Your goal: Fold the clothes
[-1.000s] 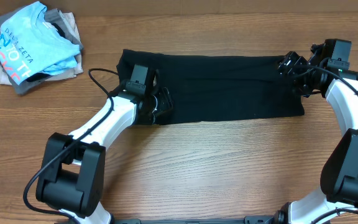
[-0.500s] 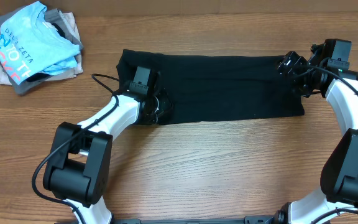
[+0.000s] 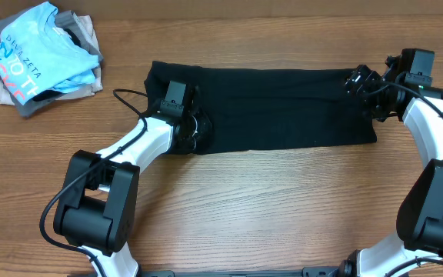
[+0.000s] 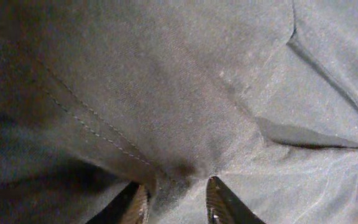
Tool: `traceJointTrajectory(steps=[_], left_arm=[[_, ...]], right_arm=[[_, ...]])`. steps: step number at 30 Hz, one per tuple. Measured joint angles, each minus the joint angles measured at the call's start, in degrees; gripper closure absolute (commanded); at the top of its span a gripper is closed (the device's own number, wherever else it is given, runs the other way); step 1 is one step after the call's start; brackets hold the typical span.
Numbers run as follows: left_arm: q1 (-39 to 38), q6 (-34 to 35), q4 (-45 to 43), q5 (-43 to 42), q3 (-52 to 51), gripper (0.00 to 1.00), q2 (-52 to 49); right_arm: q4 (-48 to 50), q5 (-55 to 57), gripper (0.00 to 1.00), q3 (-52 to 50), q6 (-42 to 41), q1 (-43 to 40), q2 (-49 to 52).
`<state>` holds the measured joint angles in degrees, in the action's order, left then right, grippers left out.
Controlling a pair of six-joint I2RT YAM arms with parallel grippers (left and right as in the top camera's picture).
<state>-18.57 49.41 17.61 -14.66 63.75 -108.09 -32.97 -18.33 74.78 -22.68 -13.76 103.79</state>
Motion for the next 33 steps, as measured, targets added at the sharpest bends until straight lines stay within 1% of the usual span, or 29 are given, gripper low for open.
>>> traceJointTrajectory(steps=[6,7,13,19,25,33], left_arm=[[0.00,-0.22,-0.48,1.64,0.00,0.94,-0.02],[0.00,-0.33,-0.98,1.84,0.00,0.96,-0.02],[0.00,-2.16,-5.77,2.58,0.22,0.96,-0.02],[0.00,-5.03,-6.99,3.85,2.36,0.96,-0.02],[0.00,-8.11,-9.42,7.67,5.53,0.96,-0.04],[0.00,-10.71,-13.99,13.90,6.05,0.96,-0.04]], right_arm=[[-0.33,0.35,0.04,0.00,0.00,0.00,0.00],[-0.37,0.35,0.04,0.00,0.00,0.00,0.00],[-0.55,0.37,0.04,0.00,0.02,0.00,0.00],[-0.61,0.37,0.04,0.00,0.00,0.00,0.00],[-0.61,0.37,0.04,0.00,0.02,0.00,0.00],[-0.63,0.39,0.04,0.00,0.00,0.00,0.00]])
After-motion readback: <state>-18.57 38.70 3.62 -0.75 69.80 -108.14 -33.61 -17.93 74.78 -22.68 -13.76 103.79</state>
